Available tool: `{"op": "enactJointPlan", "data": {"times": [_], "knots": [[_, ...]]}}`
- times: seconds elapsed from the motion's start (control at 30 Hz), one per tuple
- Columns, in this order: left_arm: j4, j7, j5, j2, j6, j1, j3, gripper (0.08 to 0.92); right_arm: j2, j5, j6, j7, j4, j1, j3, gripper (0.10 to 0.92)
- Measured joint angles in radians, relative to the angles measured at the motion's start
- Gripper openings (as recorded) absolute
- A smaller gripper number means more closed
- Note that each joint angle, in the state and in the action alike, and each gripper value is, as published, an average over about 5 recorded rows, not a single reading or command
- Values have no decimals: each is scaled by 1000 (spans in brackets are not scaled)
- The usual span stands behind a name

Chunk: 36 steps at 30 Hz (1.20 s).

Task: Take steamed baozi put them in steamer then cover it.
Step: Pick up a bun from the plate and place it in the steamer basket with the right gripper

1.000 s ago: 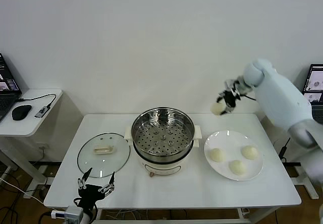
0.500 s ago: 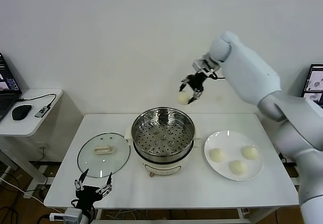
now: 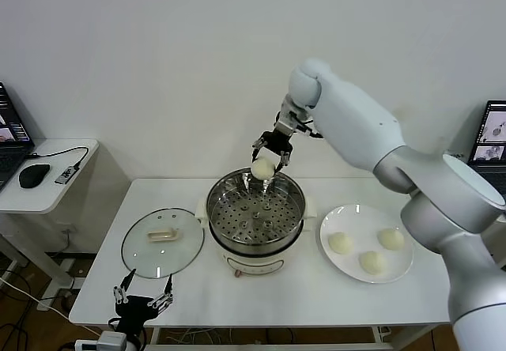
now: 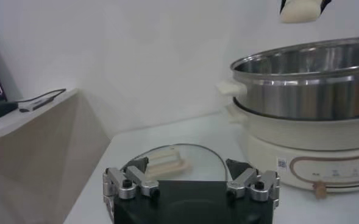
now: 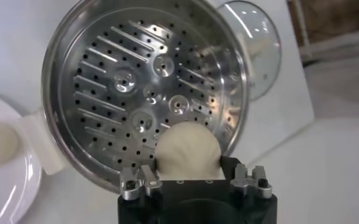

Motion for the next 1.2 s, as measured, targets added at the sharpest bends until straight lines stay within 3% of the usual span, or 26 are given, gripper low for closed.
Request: {"op": "enactJointPlan", "data": {"times": [0.5,1.2], "knots": [[-16,7,2,-8,-1,4,-2,823,39,-220,50,97,2,-85,22,636],[1,18,0,-7,5,-16,3,823,86,-406,64,229,-59,-154,70,636]]}}
